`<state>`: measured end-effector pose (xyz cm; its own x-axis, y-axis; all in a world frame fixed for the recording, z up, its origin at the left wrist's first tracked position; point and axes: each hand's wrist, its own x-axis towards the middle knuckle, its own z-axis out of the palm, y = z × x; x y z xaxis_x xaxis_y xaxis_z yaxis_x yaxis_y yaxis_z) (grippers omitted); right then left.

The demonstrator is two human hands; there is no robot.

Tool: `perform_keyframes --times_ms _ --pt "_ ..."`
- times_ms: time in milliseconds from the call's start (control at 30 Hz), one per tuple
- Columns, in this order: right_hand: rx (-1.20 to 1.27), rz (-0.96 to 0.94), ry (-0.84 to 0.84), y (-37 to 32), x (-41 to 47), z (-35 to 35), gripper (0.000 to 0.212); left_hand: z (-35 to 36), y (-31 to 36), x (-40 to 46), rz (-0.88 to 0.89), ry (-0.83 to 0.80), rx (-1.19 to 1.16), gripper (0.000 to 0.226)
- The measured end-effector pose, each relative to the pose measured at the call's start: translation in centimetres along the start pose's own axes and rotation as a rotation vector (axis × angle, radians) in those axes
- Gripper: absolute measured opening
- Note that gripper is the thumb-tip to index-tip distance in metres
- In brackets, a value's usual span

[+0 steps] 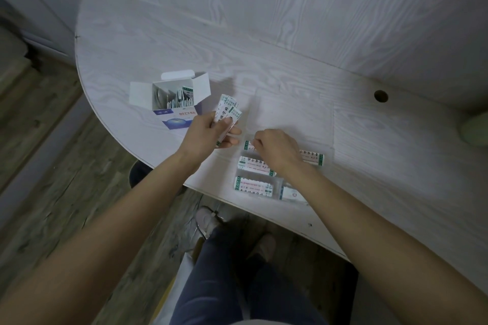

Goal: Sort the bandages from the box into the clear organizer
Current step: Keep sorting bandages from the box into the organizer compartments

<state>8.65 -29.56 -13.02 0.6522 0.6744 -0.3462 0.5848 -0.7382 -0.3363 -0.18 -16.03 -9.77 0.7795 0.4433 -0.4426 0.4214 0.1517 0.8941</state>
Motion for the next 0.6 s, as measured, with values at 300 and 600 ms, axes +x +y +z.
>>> perform_keyframes --times_ms 300,600 --pt "0.045 -0.033 0.034 0.5 -0.5 -0.3 0.031 0.4 0.2 -0.3 -0.001 -0.014 -0.015 0.014" --pt "1.157 0.09 0.242 -0.3 -1.6 -4.4 0.011 2.3 2.0 -1.0 -0.031 -0.194 -0.059 0.02"
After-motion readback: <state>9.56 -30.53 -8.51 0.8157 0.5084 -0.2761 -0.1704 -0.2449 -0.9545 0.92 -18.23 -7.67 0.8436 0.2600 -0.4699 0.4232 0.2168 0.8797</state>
